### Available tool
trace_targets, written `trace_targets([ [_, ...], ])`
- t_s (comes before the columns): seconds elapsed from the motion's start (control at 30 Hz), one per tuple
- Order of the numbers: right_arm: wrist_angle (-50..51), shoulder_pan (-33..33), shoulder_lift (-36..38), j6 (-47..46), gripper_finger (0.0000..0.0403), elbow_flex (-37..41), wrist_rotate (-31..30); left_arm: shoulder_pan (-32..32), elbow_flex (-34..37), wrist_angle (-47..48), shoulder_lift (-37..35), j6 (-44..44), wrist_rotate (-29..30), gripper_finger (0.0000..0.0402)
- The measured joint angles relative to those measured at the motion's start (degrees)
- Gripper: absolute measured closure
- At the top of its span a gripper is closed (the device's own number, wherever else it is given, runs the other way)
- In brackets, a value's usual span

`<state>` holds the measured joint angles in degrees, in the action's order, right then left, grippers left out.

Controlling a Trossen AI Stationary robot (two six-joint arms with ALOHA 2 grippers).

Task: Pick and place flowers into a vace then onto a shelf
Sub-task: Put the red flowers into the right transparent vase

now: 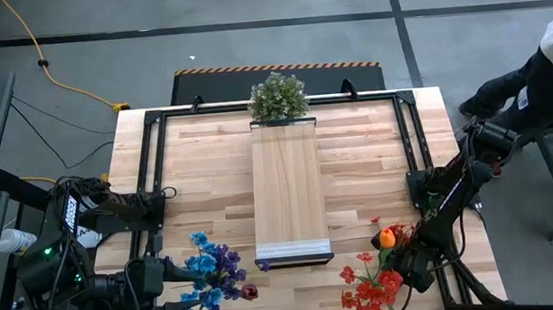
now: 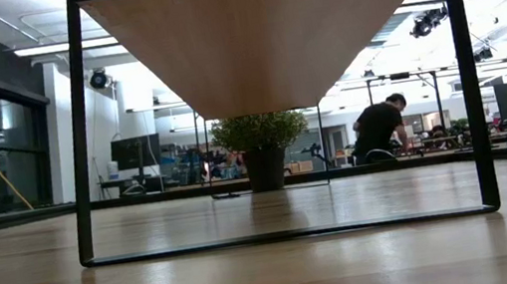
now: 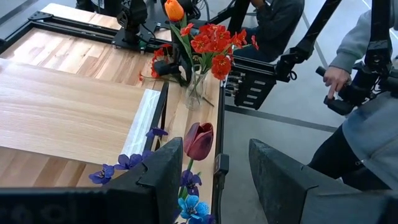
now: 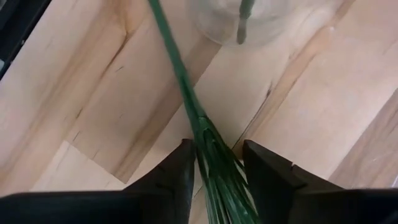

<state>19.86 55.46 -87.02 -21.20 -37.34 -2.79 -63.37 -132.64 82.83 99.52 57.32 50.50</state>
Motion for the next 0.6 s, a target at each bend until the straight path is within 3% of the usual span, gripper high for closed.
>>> trace_targets([
  [0.6, 9.4, 0.0, 0.1, -2.6, 0.0393, -0.2, 0.1, 0.0, 0.0, 0.0, 0.0, 0.0, 0.0, 0.0186],
])
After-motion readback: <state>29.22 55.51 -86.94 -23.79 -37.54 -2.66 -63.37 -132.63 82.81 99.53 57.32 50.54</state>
